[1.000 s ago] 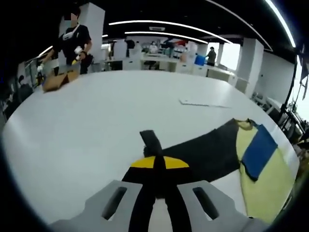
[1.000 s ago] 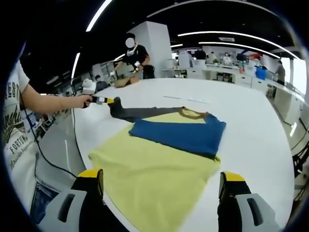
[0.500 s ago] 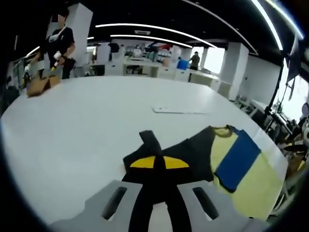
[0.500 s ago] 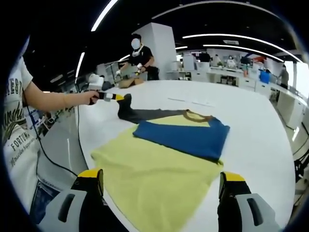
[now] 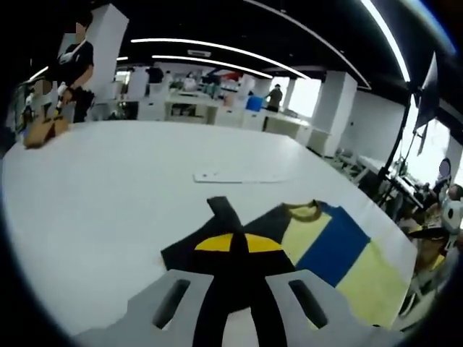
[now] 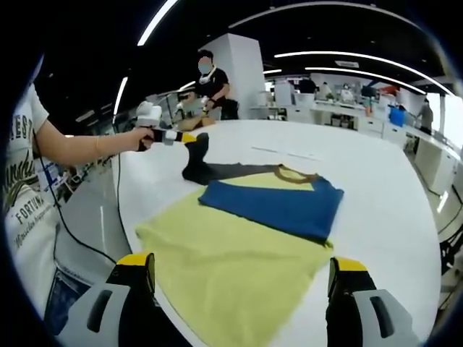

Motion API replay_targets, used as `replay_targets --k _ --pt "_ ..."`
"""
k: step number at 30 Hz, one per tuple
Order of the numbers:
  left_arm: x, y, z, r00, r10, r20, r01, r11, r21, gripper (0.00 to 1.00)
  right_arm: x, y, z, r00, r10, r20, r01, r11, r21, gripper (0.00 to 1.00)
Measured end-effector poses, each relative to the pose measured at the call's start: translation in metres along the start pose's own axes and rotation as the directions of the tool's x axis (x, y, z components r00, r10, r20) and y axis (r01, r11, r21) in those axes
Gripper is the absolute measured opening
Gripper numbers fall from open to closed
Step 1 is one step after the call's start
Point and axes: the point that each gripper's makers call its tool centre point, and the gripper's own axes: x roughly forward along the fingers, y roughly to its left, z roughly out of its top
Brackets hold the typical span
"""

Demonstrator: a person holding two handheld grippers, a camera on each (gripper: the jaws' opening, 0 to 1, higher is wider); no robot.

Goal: Fold the garment on the visible template until the final outline fits inside the template.

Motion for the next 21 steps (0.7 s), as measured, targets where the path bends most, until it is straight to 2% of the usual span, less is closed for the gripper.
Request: replay_targets --k 4,10,21 --pt "0.007 -0.017 0.004 0.999 -0.031 0.009 0.031 1.000 0.001 0.02 0.000 0.001 -0.002 1.000 0.005 -0.005 -0.005 1.000 -0.001 0.99" --pt "0.016 -0.047 0.020 0.993 -0.093 0.069 0.097 0.994 -0.054 0.02 0.000 0.000 -0.004 1.000 0.004 -0.009 -0.004 1.000 -0.002 0.99" --pt "0.034 -0.093 0.023 0.986 -0.159 0.056 0.161 0.986 -0.036 0.01 0.000 0.000 -0.008 1.000 0.002 -0.011 -0.002 1.000 0.002 0.99"
